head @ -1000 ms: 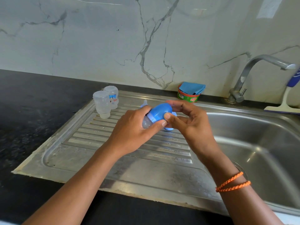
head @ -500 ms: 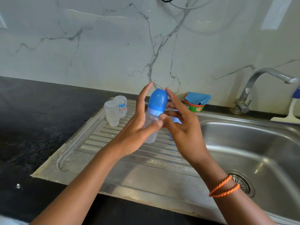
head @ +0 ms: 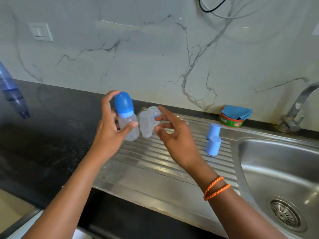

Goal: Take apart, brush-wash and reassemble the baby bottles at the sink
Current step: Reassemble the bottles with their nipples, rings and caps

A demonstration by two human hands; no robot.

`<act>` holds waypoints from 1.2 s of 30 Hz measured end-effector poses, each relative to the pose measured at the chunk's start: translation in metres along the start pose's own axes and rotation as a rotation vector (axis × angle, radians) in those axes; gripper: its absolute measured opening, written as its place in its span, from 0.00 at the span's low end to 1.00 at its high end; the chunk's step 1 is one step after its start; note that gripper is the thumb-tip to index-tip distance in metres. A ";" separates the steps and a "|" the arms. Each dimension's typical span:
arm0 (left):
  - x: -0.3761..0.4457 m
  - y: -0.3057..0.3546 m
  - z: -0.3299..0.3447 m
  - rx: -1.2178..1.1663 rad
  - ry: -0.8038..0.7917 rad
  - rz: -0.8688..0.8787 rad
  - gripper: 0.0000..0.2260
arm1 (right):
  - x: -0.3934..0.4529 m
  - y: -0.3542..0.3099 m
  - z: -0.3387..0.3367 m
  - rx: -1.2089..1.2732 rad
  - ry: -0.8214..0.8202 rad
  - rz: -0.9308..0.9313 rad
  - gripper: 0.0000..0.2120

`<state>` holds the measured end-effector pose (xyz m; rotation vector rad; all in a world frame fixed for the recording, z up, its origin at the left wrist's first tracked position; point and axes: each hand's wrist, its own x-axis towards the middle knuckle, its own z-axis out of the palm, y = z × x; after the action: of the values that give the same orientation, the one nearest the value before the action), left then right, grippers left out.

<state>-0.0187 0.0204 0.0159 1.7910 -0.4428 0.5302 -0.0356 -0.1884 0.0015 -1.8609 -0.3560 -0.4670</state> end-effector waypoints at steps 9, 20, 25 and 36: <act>0.003 -0.063 -0.049 0.218 0.145 -0.094 0.40 | 0.035 -0.001 0.117 -0.132 -0.352 0.105 0.19; 0.006 -0.072 -0.064 0.313 0.178 -0.102 0.46 | 0.045 -0.003 0.166 -0.080 -0.275 0.172 0.14; 0.004 -0.068 -0.065 0.263 0.191 -0.152 0.54 | 0.045 -0.004 0.167 -0.114 -0.276 0.175 0.17; 0.010 -0.011 -0.013 0.566 0.393 0.264 0.11 | 0.044 0.000 0.105 -0.202 -0.062 0.108 0.15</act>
<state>-0.0066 0.0351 0.0158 2.1006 -0.2668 1.2661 0.0186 -0.0883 -0.0081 -2.0833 -0.2551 -0.3837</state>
